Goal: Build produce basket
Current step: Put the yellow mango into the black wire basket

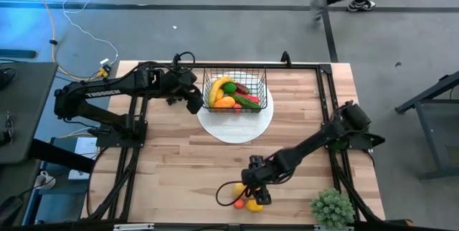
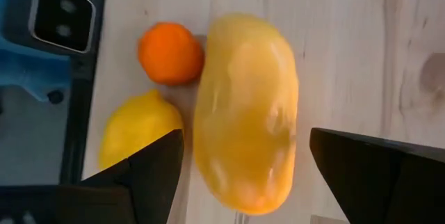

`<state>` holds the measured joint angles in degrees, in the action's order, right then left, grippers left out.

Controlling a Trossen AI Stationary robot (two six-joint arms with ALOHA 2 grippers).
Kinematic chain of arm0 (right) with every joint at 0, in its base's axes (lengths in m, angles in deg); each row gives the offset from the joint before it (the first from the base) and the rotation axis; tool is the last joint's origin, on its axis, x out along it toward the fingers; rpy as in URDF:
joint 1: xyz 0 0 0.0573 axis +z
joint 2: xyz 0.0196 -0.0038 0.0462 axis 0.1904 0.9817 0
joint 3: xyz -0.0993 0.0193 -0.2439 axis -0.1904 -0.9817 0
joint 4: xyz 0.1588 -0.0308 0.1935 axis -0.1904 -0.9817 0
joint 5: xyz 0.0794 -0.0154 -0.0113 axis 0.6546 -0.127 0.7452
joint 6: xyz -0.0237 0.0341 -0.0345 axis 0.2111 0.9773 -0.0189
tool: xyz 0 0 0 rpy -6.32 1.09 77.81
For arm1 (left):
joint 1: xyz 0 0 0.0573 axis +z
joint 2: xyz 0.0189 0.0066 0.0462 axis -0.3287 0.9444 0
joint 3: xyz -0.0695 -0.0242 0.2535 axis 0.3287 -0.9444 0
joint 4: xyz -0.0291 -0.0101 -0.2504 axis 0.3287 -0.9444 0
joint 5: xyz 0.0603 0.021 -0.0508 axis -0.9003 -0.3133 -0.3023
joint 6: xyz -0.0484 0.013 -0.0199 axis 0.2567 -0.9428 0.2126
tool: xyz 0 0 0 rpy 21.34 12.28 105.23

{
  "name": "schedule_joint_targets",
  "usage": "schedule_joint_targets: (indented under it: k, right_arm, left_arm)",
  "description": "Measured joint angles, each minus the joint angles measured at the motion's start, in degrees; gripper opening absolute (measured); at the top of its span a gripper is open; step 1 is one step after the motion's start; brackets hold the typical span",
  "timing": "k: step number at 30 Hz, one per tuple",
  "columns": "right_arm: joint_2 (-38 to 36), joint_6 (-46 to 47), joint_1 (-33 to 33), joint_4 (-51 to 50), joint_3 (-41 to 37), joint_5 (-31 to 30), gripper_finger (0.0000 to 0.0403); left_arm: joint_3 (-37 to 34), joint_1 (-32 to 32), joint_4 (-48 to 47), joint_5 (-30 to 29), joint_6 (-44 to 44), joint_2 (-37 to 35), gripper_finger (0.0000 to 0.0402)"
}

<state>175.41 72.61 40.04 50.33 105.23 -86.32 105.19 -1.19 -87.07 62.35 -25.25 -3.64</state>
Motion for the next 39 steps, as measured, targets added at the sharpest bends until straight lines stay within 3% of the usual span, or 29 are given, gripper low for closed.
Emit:
schedule_joint_targets:
  k: [12,15,21,28,39]
  right_arm:
    - [4.0,1.6,-0.1,0.1,0.0,-0.1,0.0290]
    - [3.9,2.7,-0.2,0.1,0.0,-1.1,0.0269]
    - [3.9,4.0,-0.3,0.1,0.0,-1.6,0.0187]
    - [3.3,5.7,-1.5,-0.9,0.0,-3.4,0.0187]
    - [-7.1,7.5,-7.8,-8.6,0.0,-15.1,0.0187]
  left_arm:
    - [0.0,0.0,0.0,0.3,0.2,0.0,0.0205]
    - [0.0,0.0,0.0,0.4,0.1,0.0,0.0205]
    - [0.0,0.0,0.0,-0.4,0.0,0.0,0.0205]
    - [0.0,0.6,-0.7,-0.9,-0.6,0.0,0.0205]
    - [0.0,2.7,-7.5,-13.8,0.6,0.0,0.0205]
